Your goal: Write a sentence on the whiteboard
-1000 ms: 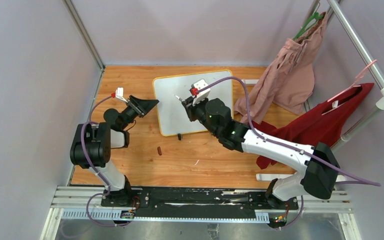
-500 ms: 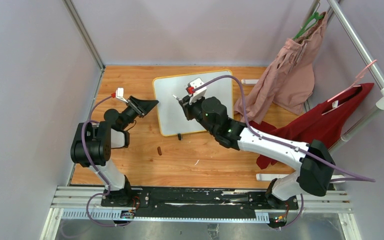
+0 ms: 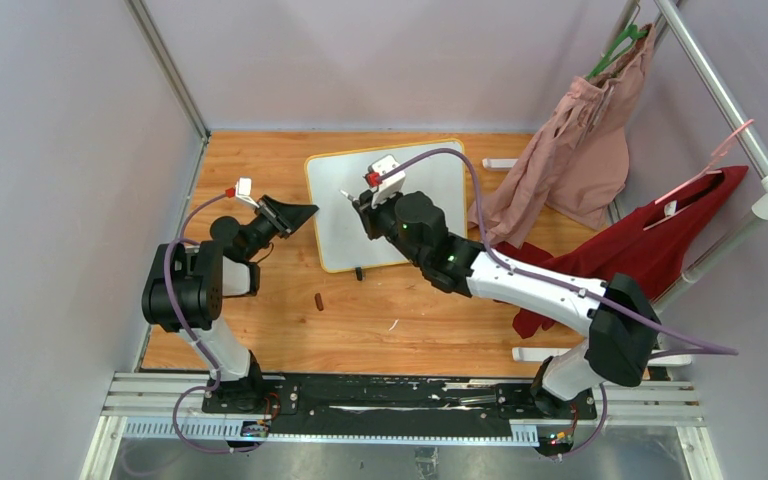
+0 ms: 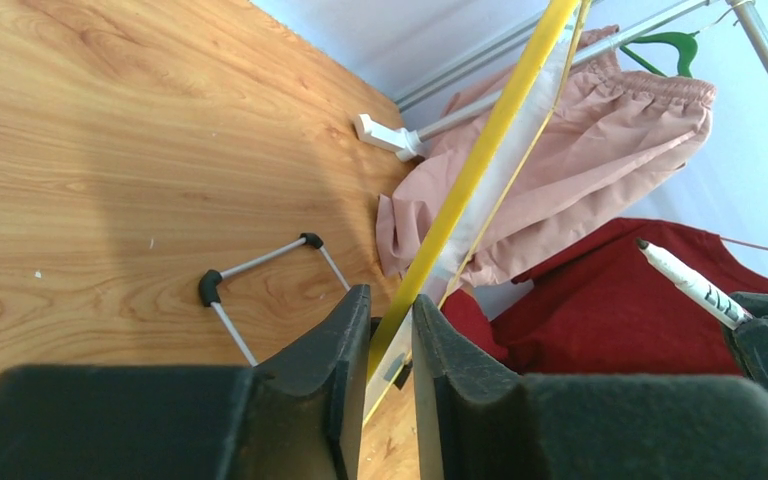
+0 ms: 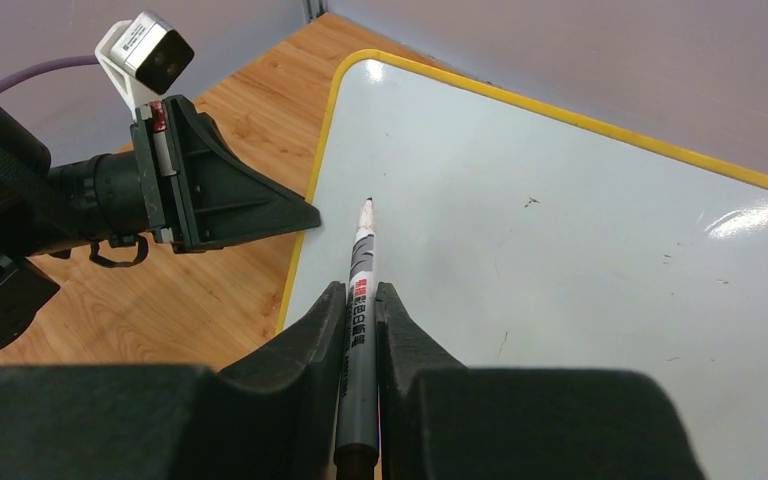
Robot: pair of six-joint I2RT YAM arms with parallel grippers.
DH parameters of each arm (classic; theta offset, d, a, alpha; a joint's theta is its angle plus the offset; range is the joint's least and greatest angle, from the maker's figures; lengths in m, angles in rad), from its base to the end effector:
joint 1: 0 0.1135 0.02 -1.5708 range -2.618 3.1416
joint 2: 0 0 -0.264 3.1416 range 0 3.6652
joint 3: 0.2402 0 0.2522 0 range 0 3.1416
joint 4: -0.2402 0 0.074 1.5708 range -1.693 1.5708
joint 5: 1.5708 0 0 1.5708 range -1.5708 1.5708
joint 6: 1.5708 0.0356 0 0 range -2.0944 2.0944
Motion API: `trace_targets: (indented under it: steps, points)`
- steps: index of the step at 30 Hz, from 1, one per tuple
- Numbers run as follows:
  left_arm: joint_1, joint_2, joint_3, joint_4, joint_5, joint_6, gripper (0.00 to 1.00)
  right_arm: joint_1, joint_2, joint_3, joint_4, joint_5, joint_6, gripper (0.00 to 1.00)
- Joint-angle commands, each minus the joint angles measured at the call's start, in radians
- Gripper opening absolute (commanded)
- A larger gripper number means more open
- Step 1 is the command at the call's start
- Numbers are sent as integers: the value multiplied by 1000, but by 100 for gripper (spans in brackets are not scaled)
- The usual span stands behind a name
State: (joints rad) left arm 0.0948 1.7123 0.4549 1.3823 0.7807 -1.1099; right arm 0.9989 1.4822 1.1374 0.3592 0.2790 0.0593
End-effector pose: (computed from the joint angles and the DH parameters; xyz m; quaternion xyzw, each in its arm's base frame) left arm 0.2894 0.0024 0.1727 -0.1115 0.6658 -0.5571 0.4837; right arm 0.2007 0.2938 0.3517 -0.2264 0.6647 0.2717 0.6581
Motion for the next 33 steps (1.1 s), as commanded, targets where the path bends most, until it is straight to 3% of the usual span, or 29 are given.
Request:
trace_targets:
  steps: [1,9,18,33]
  points:
    - [-3,5,7,-12,-5,39,23,10,21,48,33,27,0,0]
    - [-4,4,3,-10,-11,42,8,10,78,74,53,89,1,0]
    - [-9,-2,-2,-8,-14,50,0,10,133,112,85,107,16,0]
    - [-17,-19,-10,-8,-18,65,0,10,191,161,90,104,30,0]
